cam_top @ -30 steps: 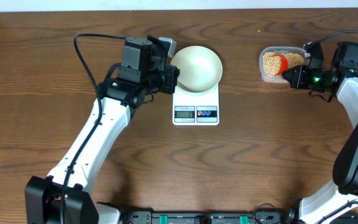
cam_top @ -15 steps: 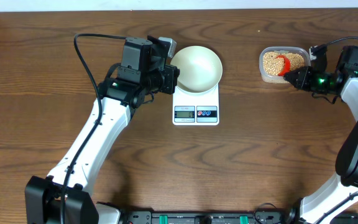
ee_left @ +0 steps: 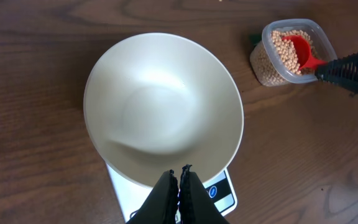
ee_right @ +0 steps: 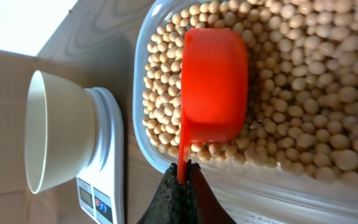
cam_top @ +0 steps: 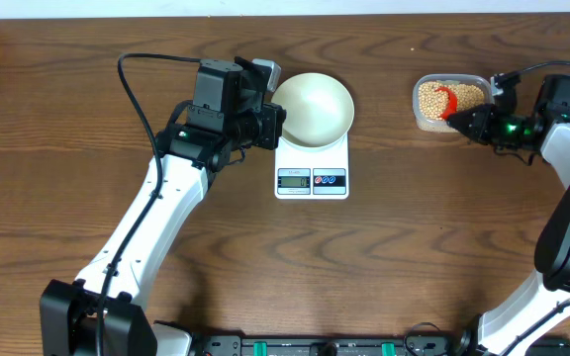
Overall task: Scoop item into bowl and weigh 50g on scale
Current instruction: 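Drag the red scoop through the soybeans to fill it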
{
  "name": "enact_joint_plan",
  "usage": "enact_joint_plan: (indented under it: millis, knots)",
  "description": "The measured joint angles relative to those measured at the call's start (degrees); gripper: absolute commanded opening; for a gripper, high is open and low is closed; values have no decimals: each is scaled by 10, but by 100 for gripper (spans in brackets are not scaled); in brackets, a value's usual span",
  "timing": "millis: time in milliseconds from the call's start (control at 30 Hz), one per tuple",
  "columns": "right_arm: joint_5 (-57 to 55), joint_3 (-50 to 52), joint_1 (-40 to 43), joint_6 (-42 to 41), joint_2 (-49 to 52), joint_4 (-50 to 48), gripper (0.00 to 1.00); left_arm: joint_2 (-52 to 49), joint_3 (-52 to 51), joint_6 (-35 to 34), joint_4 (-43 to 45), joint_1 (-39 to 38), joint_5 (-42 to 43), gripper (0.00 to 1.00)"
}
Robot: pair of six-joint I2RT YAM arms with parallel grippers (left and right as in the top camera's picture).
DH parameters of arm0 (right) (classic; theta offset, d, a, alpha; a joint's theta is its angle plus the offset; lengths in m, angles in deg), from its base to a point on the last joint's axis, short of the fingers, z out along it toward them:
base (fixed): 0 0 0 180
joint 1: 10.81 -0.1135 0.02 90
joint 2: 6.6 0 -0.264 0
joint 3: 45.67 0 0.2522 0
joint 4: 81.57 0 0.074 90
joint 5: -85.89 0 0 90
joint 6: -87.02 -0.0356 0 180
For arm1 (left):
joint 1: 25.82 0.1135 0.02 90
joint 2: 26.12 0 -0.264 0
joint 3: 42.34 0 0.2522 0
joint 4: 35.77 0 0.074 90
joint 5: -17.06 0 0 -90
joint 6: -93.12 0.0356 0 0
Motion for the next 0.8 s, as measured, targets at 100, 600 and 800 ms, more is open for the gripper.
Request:
enact_joint_plan:
  millis: [100,600,800]
  knots:
    - [7,0,10,-15,2,1,1,0,0,0,0,0,0,8]
    - [104,0,42,-32,43,-9,1,0,0,0,0,0,0,7]
    - [118,0,42,-32,47,-16,1,0,0,0,0,0,0,7]
